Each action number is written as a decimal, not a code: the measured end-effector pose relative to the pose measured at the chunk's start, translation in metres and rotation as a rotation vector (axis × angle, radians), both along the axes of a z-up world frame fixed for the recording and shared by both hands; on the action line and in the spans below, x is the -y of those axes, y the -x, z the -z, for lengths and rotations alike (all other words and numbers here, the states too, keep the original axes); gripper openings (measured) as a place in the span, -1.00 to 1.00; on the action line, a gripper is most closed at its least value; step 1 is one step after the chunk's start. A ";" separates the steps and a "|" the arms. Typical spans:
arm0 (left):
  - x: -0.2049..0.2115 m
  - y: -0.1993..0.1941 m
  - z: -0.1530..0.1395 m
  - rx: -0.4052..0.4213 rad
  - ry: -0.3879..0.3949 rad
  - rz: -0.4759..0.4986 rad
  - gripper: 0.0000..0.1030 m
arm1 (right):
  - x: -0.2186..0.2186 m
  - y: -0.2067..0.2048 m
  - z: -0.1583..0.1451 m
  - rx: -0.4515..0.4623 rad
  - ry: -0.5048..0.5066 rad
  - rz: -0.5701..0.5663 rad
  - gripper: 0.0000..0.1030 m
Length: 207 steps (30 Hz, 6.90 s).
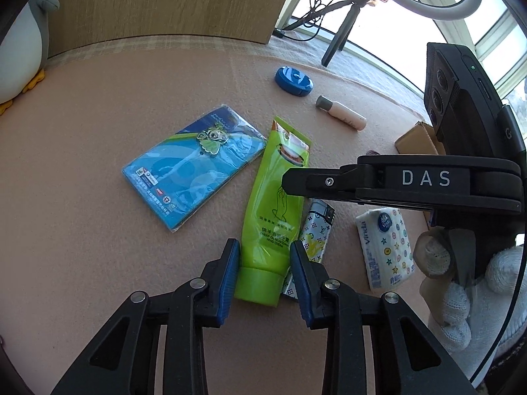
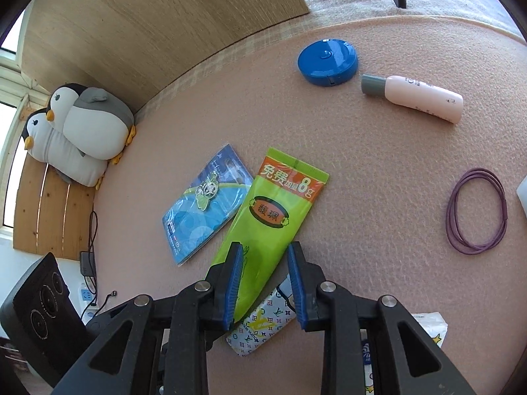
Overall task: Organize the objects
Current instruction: 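Lower the left tool onto the green tube and close on it, then carry the green tube with the left tool into the cardboard box, then open the left tool to release the tube and withdraw it, then move the left tool to the pink-white bottle and close on it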
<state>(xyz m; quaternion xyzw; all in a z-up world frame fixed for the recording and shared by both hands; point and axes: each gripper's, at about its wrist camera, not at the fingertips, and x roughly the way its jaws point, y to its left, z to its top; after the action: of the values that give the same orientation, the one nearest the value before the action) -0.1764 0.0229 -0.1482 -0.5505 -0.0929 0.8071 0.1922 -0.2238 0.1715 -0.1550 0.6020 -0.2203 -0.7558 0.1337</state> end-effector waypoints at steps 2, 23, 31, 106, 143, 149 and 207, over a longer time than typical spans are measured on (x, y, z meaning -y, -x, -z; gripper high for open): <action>0.003 -0.008 0.002 0.008 0.001 0.005 -0.35 | 0.010 -0.002 0.001 0.008 0.008 -0.028 -0.60; 0.022 -0.134 -0.002 0.064 -0.015 -0.060 -0.23 | 0.067 -0.106 -0.001 0.016 -0.016 -0.289 -0.59; 0.024 -0.121 -0.001 0.053 -0.005 -0.048 0.16 | 0.064 -0.124 0.000 0.021 0.045 -0.206 -0.31; -0.287 -0.079 -0.093 -0.128 -0.147 0.326 -0.12 | -0.213 -0.180 -0.109 -0.191 -0.110 0.208 -0.60; -0.221 -0.071 -0.093 -0.146 -0.041 0.214 0.03 | -0.236 -0.203 -0.101 -0.215 -0.176 0.306 -0.13; -0.130 -0.070 -0.089 -0.128 -0.025 0.060 0.03 | -0.215 -0.206 -0.103 -0.231 -0.199 0.288 -0.13; -0.182 0.182 -0.021 -0.054 0.098 0.095 -0.05 | -0.120 -0.010 -0.007 -0.049 -0.125 0.054 -0.48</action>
<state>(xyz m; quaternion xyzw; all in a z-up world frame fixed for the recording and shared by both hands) -0.3586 0.2045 -0.1270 -0.5412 -0.0217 0.8151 0.2055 -0.2143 0.2911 -0.1482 0.5844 -0.1855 -0.7858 0.0809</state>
